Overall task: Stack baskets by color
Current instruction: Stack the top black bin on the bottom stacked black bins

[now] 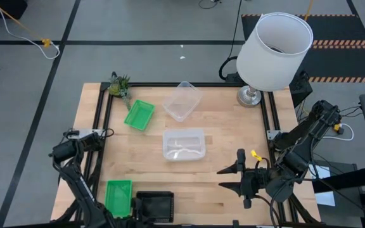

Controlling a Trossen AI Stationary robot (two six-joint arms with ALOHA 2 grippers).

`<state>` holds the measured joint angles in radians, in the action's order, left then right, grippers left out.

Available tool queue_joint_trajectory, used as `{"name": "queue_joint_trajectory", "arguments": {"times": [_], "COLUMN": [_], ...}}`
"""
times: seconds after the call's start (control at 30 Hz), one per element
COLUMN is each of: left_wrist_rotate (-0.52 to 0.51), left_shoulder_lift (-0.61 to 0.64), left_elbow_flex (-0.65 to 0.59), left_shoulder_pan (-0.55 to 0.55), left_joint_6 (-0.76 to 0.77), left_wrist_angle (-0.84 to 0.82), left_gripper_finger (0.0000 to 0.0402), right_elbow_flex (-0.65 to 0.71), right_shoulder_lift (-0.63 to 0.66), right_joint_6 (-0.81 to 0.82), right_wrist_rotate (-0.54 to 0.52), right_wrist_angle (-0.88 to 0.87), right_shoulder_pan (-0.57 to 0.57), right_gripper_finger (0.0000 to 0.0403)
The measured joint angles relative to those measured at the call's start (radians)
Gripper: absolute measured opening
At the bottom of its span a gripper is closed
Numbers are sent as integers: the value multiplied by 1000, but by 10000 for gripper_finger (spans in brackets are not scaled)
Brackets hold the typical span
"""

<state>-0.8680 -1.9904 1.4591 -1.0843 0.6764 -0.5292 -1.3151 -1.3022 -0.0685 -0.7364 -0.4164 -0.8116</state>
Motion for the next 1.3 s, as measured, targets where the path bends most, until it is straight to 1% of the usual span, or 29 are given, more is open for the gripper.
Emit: {"name": "queue_joint_trajectory", "arguments": {"times": [0.13,0.2,0.3,0.43,0.5,0.67,0.93,1.23,1.3], "left_wrist_rotate": [3,4,3,4,5,14,14,14,32], "left_shoulder_lift": [0,0,0,0,0,0,0,1,11], "left_elbow_flex": [-48,-66,-89,-113,-125,-156,-161,-161,-161], "left_shoulder_pan": [0,0,0,2,3,3,6,6,6], "left_joint_6": [-4,-4,7,21,31,51,86,118,119], "left_wrist_angle": [61,82,87,87,88,121,123,122,121], "left_gripper_finger": [4,7,14,5,6,31,61,128,138], "right_elbow_flex": [0,0,0,0,0,0,0,0,0], "right_shoulder_lift": [0,0,0,0,0,0,0,0,0], "right_joint_6": [-1,-1,-2,-3,-3,-3,-3,-3,-3], "right_wrist_rotate": [0,0,0,0,0,0,0,0,0], "right_wrist_angle": [0,0,0,0,0,0,0,0,0], "right_shoulder_pan": [0,0,0,0,0,0,0,0,0], "right_gripper_finger": [171,171,171,171,171,171,171,171,171]}}
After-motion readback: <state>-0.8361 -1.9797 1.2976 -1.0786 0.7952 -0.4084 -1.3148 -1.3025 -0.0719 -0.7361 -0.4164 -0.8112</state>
